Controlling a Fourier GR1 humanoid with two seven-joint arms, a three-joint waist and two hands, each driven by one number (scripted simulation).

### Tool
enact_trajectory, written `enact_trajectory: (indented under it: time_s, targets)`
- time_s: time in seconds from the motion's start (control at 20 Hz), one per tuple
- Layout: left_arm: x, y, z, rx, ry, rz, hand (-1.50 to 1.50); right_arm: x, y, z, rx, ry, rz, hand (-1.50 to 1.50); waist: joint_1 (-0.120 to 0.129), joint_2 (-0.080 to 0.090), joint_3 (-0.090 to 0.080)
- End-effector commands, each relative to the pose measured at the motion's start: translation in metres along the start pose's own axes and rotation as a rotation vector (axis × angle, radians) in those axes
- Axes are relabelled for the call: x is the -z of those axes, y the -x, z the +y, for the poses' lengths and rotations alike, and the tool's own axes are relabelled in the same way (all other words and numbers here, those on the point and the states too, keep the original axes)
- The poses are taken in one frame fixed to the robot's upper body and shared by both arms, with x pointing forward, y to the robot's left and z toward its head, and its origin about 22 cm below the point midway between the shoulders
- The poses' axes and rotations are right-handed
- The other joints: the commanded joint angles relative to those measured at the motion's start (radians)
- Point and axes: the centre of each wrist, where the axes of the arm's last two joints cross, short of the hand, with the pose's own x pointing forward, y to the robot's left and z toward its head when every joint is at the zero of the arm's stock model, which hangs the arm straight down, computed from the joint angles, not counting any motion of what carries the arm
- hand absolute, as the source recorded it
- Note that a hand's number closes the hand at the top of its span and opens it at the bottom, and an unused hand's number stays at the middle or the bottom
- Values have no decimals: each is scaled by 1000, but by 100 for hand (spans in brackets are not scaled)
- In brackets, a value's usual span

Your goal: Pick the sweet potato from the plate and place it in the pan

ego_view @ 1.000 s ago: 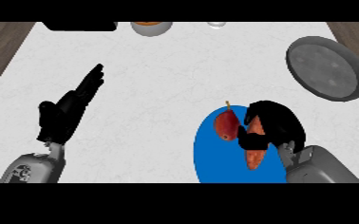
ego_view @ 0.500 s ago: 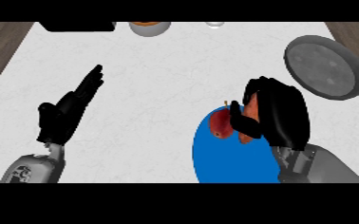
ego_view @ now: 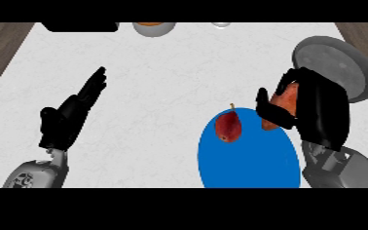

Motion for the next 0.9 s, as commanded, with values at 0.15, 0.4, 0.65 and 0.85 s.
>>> enact_trajectory:
  time_s: [0.15, 0.4, 0.65, 0.85]
  targets:
    - [7, -5, -16, -6, 21, -9, 0, 45, 44, 21, 151, 76, 89, 150, 9, 4, 1]
    - [-4, 1, -5, 3, 20, -5, 0, 85, 116, 6, 91, 114, 86, 150, 12, 4, 1]
    - [1, -1, -9, 9, 26, -7, 0, 110, 137, 39, 33, 173, 127, 150, 15, 5, 0]
    - [3, -6, -2, -9, 33, -20, 0, 152, 160, 16, 44, 178, 140, 150, 24, 8, 1]
